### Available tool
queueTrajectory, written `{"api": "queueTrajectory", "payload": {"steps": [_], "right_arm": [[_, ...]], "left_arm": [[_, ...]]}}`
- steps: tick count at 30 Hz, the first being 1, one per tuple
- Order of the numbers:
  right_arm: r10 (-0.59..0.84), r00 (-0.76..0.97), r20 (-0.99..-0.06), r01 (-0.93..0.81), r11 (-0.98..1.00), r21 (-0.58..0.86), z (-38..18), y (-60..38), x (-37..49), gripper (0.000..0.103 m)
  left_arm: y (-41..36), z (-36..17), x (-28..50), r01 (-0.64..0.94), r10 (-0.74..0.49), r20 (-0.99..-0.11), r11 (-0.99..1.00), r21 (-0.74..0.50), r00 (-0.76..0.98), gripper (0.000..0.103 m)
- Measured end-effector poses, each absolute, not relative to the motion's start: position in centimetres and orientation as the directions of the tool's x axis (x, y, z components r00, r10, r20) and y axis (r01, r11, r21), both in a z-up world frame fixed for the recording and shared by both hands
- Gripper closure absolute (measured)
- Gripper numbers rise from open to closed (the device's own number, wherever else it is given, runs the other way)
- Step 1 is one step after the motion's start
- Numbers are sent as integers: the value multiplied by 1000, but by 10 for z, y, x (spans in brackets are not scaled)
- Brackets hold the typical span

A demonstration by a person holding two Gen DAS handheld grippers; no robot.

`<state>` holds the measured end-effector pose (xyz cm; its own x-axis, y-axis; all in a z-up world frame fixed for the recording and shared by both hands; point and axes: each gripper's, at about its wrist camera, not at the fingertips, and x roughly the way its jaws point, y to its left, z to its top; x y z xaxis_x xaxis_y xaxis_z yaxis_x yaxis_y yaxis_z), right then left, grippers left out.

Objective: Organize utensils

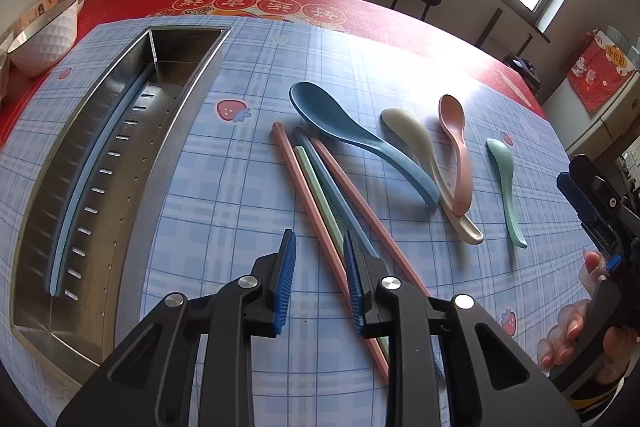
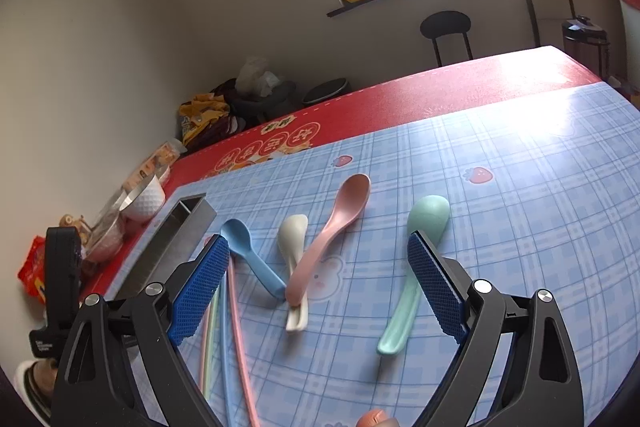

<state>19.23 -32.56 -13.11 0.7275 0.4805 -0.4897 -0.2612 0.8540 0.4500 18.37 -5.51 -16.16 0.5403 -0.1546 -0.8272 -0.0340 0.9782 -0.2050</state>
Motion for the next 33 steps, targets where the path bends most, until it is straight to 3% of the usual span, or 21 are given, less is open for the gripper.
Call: {"api": "queueTrajectory", "payload": {"steps": [21, 24, 33], "right_arm": [[489, 739, -465, -239, 834, 497, -128, -341, 191, 15], [487, 737, -468, -234, 834, 500, -129, -342, 192, 15], [489, 731, -476, -227, 832, 506, -131, -342, 194, 15]], "left_arm": [[-64, -168, 203, -6, -105, -835, 992, -129, 541, 86], [-66, -167, 199, 11, -87, -831, 995, -97, 549, 97], [-59, -170, 159, 74, -45, -832, 997, -4, 553, 97]]}}
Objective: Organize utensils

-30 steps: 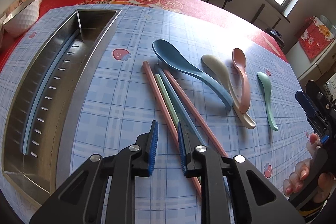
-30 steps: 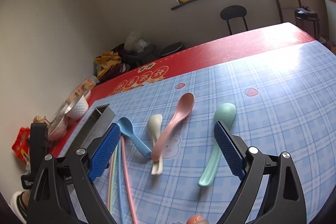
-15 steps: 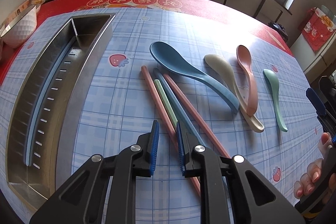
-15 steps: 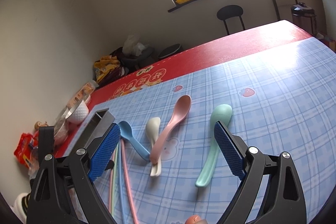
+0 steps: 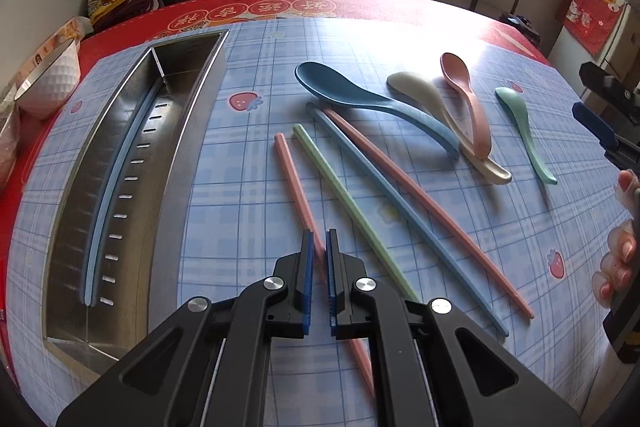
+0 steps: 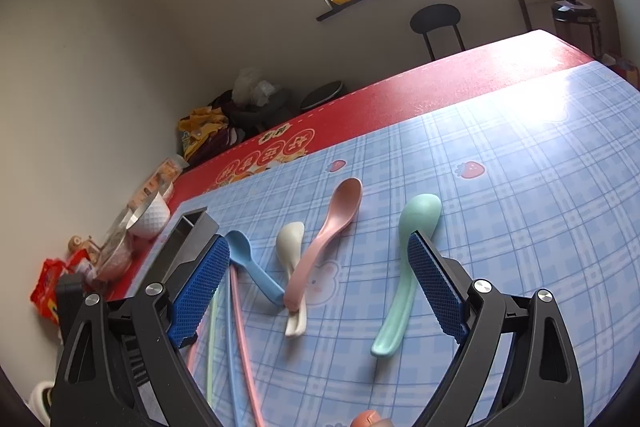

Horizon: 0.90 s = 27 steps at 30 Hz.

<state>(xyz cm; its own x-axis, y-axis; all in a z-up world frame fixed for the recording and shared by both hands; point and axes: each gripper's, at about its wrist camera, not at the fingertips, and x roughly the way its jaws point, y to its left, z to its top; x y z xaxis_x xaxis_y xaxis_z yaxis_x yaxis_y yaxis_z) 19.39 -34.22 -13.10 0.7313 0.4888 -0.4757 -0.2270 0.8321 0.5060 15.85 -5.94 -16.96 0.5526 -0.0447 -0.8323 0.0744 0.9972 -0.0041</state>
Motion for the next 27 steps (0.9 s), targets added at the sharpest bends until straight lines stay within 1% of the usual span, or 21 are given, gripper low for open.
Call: {"api": "queueTrajectory", "payload": {"steps": [4, 10, 11, 12, 14, 19, 22, 26, 27], "right_arm": [[489, 727, -482, -228, 834, 502, -133, -339, 196, 15], [484, 717, -501, -219, 839, 497, -138, -336, 198, 15], [484, 717, -501, -220, 839, 497, -138, -336, 198, 15], [486, 717, -500, -221, 839, 498, -138, -336, 197, 15], [490, 717, -496, -226, 837, 499, -138, -335, 197, 15], [493, 719, -491, -232, 835, 499, -137, -334, 195, 15], [492, 717, -493, -232, 836, 497, -137, -334, 195, 15], [490, 713, -501, -218, 834, 507, -140, -336, 197, 15], [492, 712, -501, -216, 832, 511, -141, -336, 198, 15]], "left_arm": [[-68, -172, 144, 98, 5, -819, 992, 74, 574, 96], [-71, -179, 125, 118, 14, -806, 988, 104, 591, 91], [-71, -178, 123, 117, 19, -805, 987, 110, 593, 89], [-69, -178, 121, 113, 21, -805, 988, 109, 593, 84], [-66, -178, 116, 101, 10, -810, 991, 86, 586, 78], [-64, -179, 108, 94, -9, -805, 994, 58, 593, 78], [-60, -180, 110, 82, -43, -802, 997, 7, 596, 79], [-63, -181, 113, 91, -38, -792, 996, 23, 610, 79], [-63, -181, 114, 93, -42, -788, 995, 20, 614, 81]]}}
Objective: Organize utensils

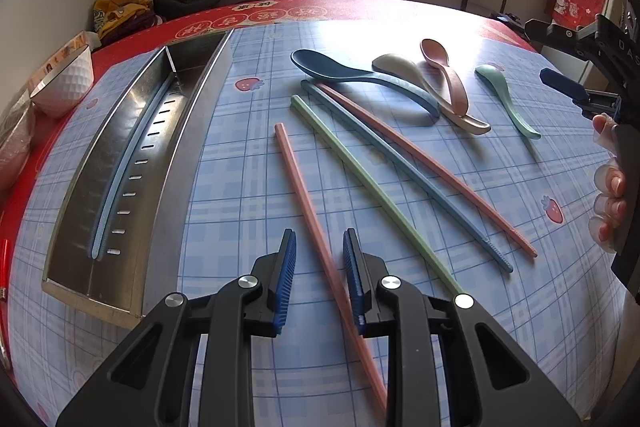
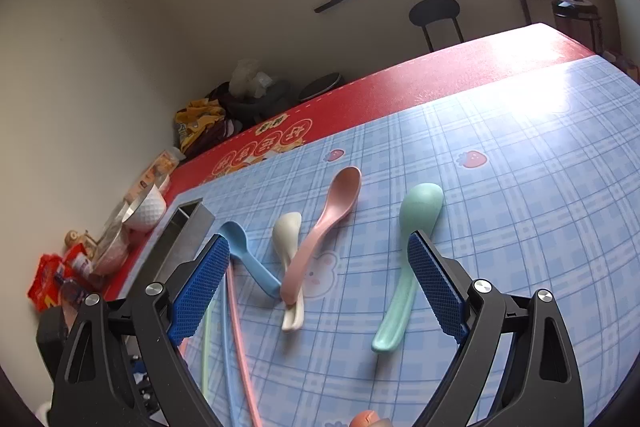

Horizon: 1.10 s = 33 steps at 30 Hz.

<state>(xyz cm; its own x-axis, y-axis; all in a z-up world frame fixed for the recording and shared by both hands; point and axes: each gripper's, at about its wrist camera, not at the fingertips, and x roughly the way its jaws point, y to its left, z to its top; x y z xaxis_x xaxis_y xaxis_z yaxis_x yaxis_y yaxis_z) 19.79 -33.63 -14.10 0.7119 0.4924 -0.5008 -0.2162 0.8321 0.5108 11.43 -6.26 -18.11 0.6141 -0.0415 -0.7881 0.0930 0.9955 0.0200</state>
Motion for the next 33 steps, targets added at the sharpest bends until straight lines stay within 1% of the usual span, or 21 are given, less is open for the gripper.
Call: {"api": "queueTrajectory", "payload": {"steps": [1, 2, 11, 14, 16, 33], "right_arm": [[493, 711, -502, -215, 831, 513, -142, -337, 198, 15], [492, 710, -503, -214, 832, 512, -142, -337, 198, 15], [500, 707, -500, -209, 823, 528, -145, -341, 201, 15], [506, 695, -510, -198, 817, 542, -148, -342, 203, 15], [524, 689, -501, -206, 804, 558, -149, -343, 204, 15], [535, 686, -493, -206, 793, 574, -147, -343, 200, 15]], "left_arm": [[-62, -181, 115, 93, -45, -785, 995, 17, 618, 84], [-61, -181, 117, 94, -51, -782, 995, 10, 621, 92], [-52, -179, 124, 86, -89, -780, 995, -46, 619, 97], [-52, -177, 122, 100, -105, -772, 993, -54, 627, 97], [-53, -177, 123, 108, -110, -768, 993, -54, 631, 97], [-58, -181, 123, 111, -73, -770, 994, -3, 634, 97]]}}
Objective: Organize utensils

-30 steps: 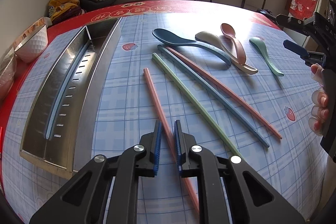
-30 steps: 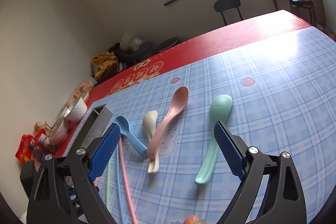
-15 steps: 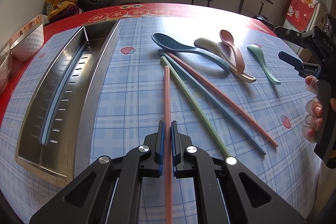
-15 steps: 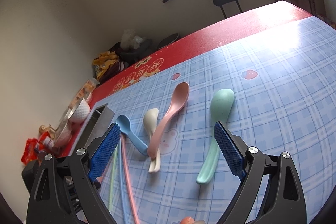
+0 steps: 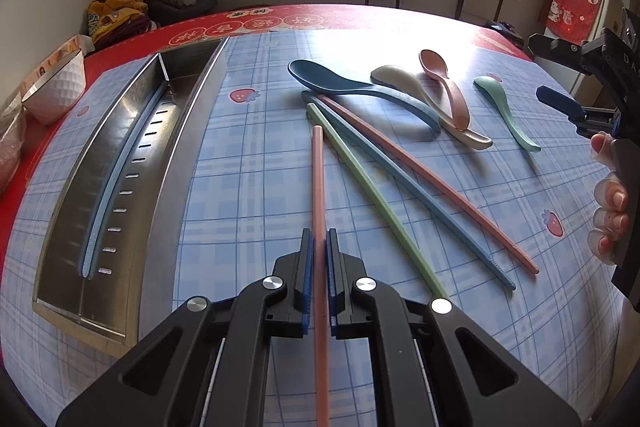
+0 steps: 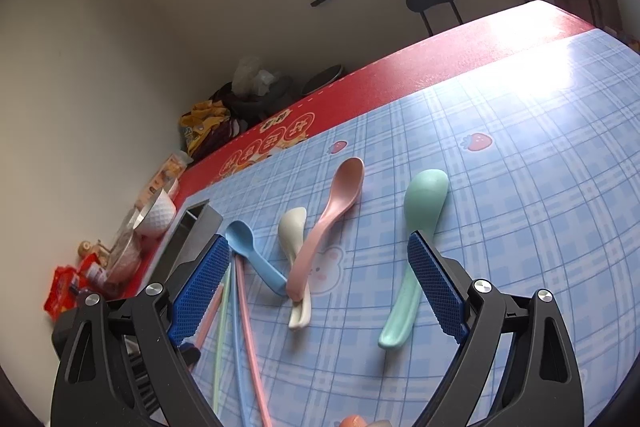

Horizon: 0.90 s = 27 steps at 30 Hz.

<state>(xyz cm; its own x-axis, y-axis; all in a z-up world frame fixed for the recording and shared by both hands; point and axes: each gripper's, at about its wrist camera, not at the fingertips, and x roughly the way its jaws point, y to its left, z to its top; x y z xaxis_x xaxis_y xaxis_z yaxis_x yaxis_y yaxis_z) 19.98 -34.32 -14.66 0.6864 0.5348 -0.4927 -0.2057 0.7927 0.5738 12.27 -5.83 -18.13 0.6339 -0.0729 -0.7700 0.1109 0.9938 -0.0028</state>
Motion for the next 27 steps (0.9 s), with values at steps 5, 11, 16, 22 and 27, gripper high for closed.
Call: {"api": "queueTrajectory", "payload": {"steps": [5, 11, 16, 22, 27], "right_arm": [[546, 675, -496, -207, 786, 583, -146, -344, 199, 15], [547, 709, -445, -243, 782, 574, -137, -343, 193, 16], [554, 727, -405, -284, 780, 557, -131, -343, 191, 44], [622, 631, -463, -249, 728, 639, -150, -325, 215, 55], [610, 571, -550, -141, 733, 666, -177, -303, 239, 60]], "left_arm": [[-55, -181, 123, 106, -92, -764, 994, -31, 638, 97], [-53, -175, 115, 108, -103, -728, 993, -41, 678, 97], [-43, -168, 108, 87, -121, -690, 993, -83, 714, 97], [-35, -162, 103, 76, -143, -654, 989, -130, 743, 97], [-26, -160, 101, 67, -168, -636, 981, -181, 753, 97]]}}
